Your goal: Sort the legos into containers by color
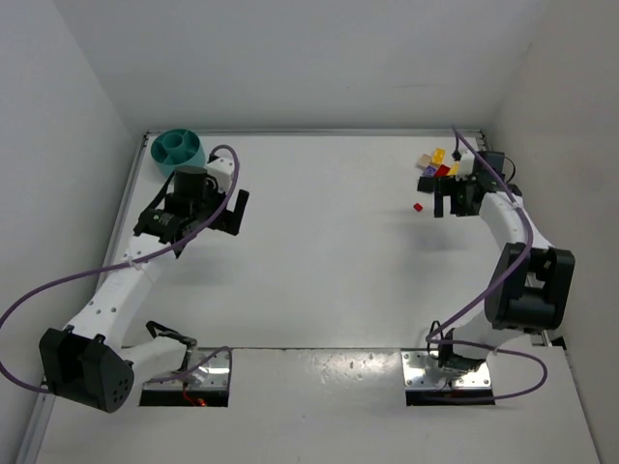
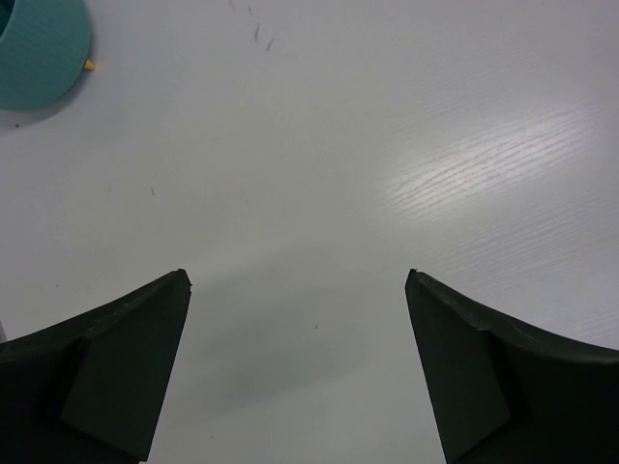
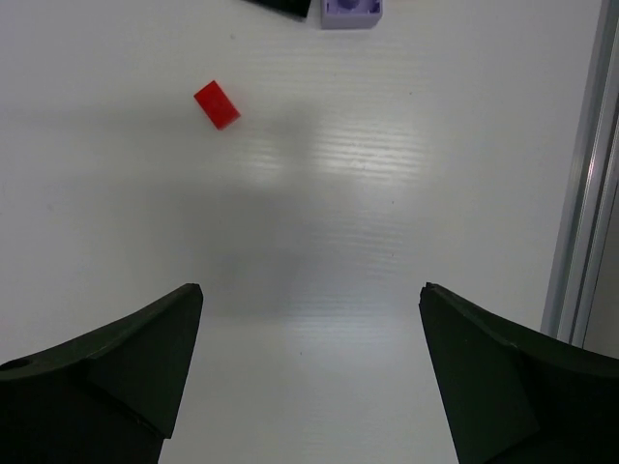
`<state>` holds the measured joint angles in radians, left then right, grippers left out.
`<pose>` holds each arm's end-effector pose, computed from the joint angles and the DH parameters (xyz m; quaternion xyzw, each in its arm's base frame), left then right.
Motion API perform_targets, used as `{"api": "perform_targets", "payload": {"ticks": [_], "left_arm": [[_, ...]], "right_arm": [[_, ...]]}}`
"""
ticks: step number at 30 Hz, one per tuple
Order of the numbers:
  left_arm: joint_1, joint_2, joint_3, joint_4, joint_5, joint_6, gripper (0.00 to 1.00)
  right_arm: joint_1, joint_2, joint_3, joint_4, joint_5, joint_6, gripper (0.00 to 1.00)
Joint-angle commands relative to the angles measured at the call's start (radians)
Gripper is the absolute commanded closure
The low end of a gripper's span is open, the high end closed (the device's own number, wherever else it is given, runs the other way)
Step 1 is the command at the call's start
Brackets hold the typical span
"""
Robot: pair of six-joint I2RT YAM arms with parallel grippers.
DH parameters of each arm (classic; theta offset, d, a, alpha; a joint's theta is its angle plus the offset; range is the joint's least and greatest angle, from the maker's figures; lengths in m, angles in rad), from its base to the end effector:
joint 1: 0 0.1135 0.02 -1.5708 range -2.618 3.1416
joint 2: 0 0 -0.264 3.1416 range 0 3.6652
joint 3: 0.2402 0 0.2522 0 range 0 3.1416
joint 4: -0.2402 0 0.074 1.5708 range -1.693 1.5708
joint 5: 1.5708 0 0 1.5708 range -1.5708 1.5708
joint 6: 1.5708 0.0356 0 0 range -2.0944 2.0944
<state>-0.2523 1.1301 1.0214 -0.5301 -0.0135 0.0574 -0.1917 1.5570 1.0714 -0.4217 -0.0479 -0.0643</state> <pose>0.2377 -0.0608 0.3200 0.1348 0.8831 -0.0377 0.4478 0.3228 -0.0609 0.2299 0.0524 0.9438 -0.0191 0.3258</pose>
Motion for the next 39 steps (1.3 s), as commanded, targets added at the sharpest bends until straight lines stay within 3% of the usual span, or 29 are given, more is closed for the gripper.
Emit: {"api": "perform_targets", "payload": {"ticks": [1,3,7,8,11,39], "left_arm": [[0.008,-0.012,0.020,0.024,0.043,0.004,0.00],[0.018,-0.001,0.029,0.024,0.043,0.004,0.00],[0.018,0.036,0.049,0.024,0.061,0.004,0.00],[0.027,0.036,0.049,0.024,0.061,0.004,0.00],[0.027,0.060,0.059,0.024,0.070,0.004,0.00],[0.065,0.119,0.105,0.042,0.119,0.004,0.00]], "right_arm": [[0.005,0.066,0.094,0.004,0.003,-0.022,0.06],[0.005,0.101,0.119,0.004,0.013,-0.022,0.08],[0.005,0.215,0.221,-0.035,0.003,-0.041,0.30],[0.005,0.239,0.238,-0.045,-0.006,-0.052,0.42],[0.005,0.317,0.288,-0.058,-0.017,-0.052,0.55],[0.005,0.768,0.680,-0.104,0.033,-0.062,0.45]]}}
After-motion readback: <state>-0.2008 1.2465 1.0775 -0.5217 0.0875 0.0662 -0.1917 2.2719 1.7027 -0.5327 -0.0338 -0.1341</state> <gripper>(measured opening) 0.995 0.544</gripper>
